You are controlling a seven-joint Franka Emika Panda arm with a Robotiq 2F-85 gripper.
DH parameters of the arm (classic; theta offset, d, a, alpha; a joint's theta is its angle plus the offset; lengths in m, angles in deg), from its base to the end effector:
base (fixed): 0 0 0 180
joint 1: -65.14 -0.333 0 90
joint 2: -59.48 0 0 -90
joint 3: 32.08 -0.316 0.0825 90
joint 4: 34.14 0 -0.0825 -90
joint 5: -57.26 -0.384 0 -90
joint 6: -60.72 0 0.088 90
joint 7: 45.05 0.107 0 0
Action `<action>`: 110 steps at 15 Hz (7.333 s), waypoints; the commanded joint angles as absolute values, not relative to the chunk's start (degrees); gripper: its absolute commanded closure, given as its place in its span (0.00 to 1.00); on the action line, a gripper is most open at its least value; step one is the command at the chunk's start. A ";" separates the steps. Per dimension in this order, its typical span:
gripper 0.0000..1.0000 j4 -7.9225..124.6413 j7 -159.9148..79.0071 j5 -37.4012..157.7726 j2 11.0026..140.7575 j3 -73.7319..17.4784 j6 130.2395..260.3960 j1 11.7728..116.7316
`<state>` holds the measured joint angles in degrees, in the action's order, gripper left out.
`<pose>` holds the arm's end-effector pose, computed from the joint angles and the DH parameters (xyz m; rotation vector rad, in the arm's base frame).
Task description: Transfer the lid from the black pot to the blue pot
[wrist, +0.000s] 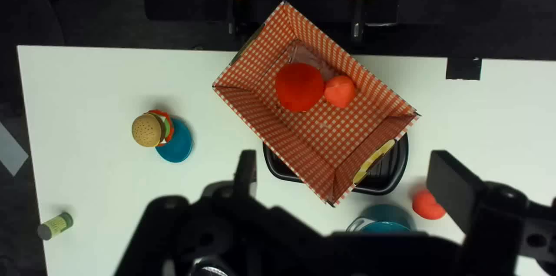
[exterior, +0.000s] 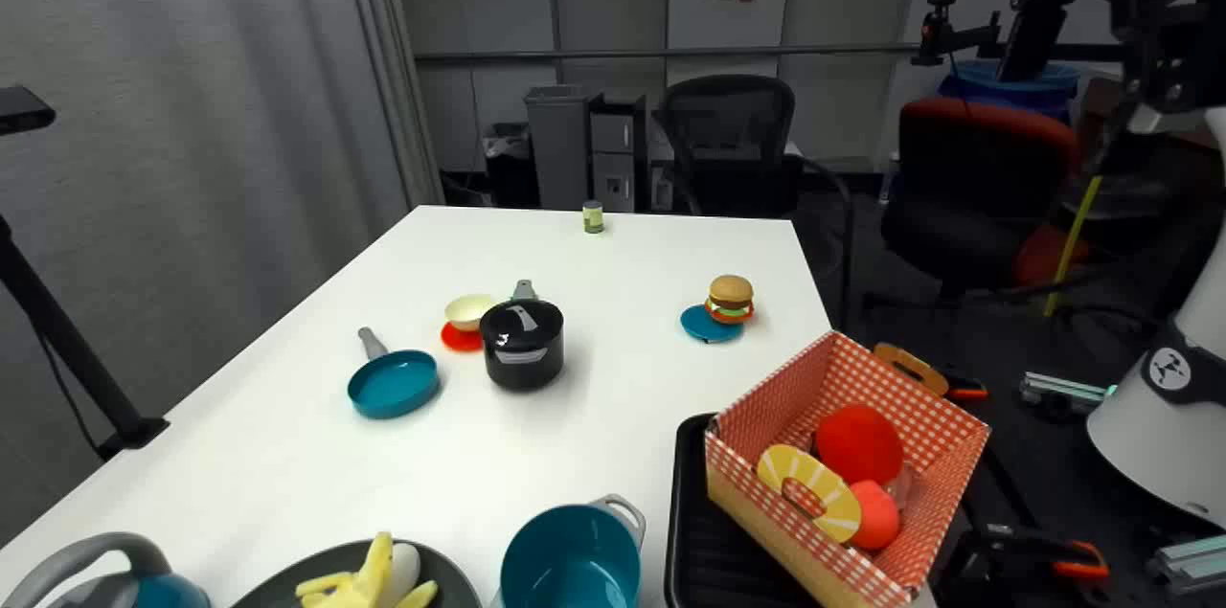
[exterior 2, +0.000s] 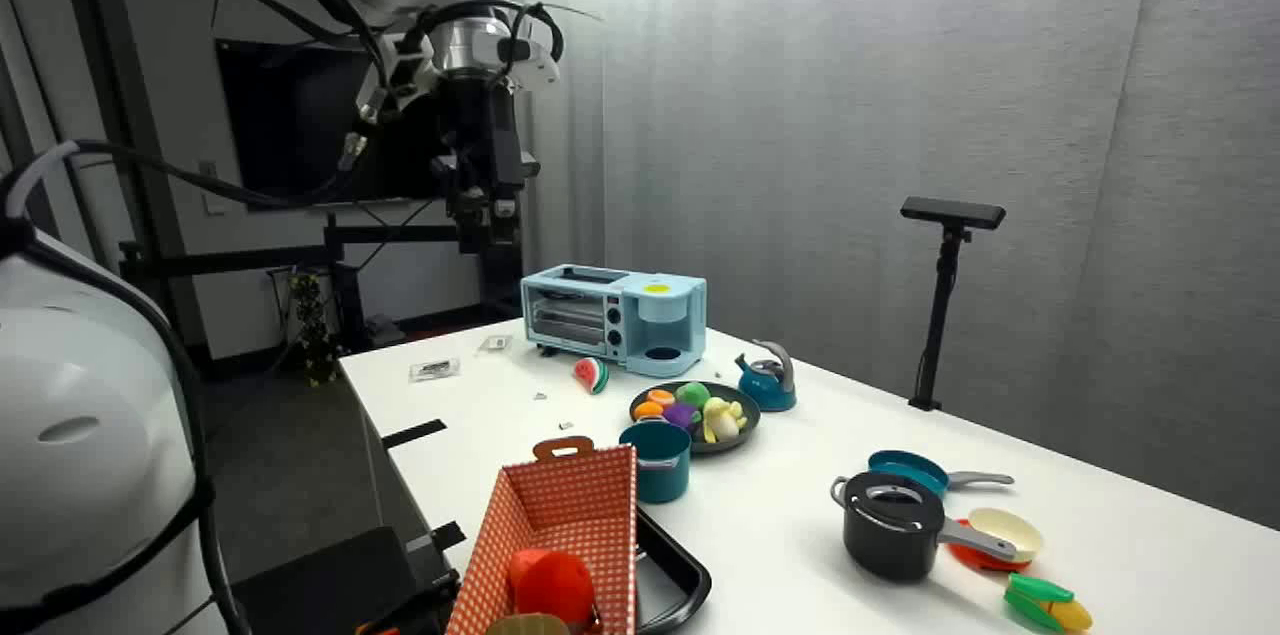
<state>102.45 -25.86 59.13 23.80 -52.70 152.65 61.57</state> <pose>0.3170 0.1555 0.5127 2.8501 0.0123 -0.1368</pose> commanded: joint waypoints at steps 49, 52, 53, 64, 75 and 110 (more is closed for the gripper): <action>0.00 99.38 -19.25 60.79 44.05 -48.85 165.04 60.88; 0.00 98.49 -15.18 60.39 46.70 -47.50 167.83 61.06; 0.00 98.23 -13.77 60.26 47.36 -47.16 168.56 60.99; 0.00 97.07 8.10 60.28 50.50 -46.33 175.94 60.38; 0.00 97.27 8.77 60.89 51.64 -45.77 175.56 60.32; 0.00 80.31 22.53 63.87 74.64 -29.34 181.08 62.75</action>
